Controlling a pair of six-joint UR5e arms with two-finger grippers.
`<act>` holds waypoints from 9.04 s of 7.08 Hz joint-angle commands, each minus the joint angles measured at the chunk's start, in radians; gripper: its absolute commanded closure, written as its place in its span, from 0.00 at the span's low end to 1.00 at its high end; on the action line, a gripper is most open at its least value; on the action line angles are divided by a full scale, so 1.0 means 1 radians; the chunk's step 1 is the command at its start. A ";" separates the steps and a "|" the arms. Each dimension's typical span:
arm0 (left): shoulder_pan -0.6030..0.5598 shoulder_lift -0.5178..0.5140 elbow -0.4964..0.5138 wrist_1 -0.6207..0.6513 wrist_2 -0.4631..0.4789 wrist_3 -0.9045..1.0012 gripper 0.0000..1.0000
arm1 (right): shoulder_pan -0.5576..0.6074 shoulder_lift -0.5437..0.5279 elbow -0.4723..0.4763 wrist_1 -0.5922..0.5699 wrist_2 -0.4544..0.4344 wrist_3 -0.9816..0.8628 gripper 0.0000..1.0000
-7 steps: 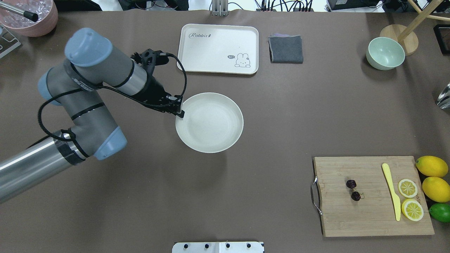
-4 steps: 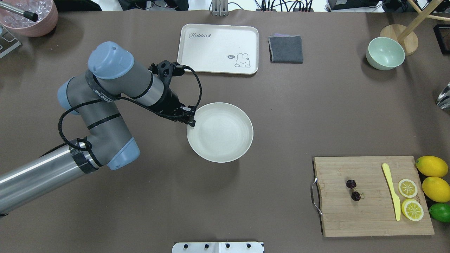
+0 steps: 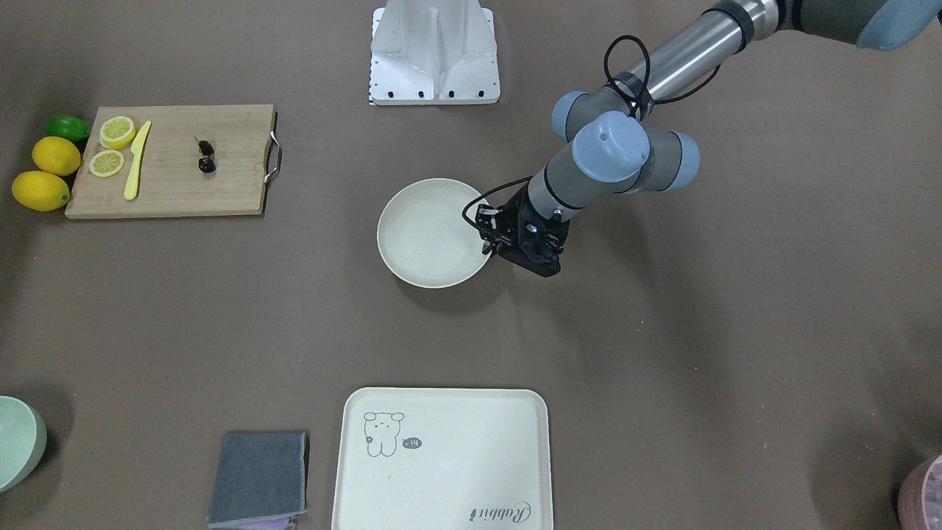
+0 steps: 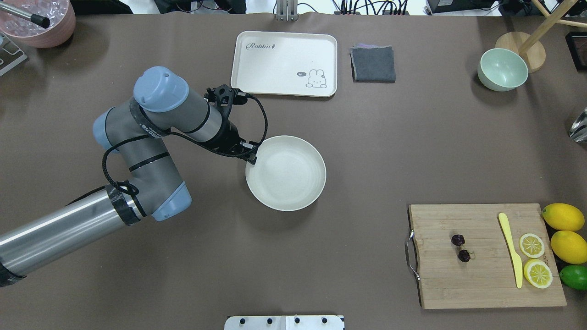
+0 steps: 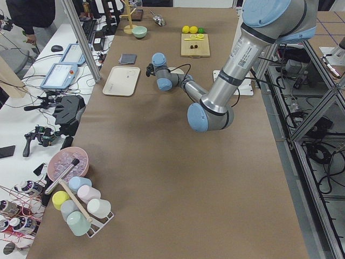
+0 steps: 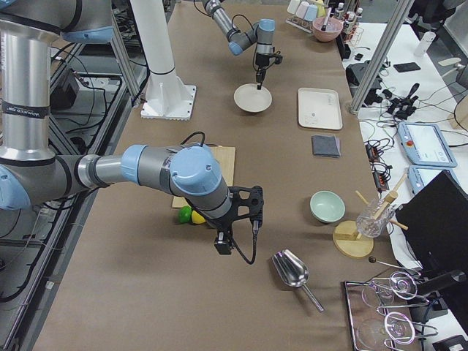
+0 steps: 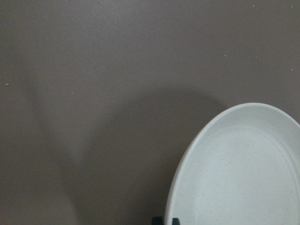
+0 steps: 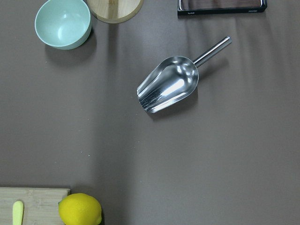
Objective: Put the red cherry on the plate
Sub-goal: 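Slide the pale green plate with the left gripper toward the table center, then open the left gripper and withdraw the left arm from the plate, then move the right gripper over the dark red cherries on the cutting board, then lower the right gripper and grasp the dark red cherries by their stems, then carry the cherries with the right gripper over the pale green plate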
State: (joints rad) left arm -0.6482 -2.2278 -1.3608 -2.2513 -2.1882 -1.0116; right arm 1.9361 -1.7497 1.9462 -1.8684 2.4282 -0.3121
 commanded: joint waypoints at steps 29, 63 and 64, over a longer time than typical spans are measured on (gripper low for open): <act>-0.837 0.643 -0.116 -0.014 -0.622 0.794 0.02 | -1.365 -0.132 0.314 0.685 -0.592 1.397 0.01; -0.863 0.697 -0.097 -0.014 -0.575 0.755 0.02 | -1.248 1.146 -0.054 -0.430 -0.481 1.343 1.00; -0.872 0.723 -0.100 -0.016 -0.567 0.755 0.02 | -1.316 1.192 -0.179 -0.310 -0.532 1.410 1.00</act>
State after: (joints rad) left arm -1.5091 -1.5281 -1.4611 -2.2660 -2.7608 -0.2562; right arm 0.7021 -0.6437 1.9215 -2.2737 1.9561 1.0302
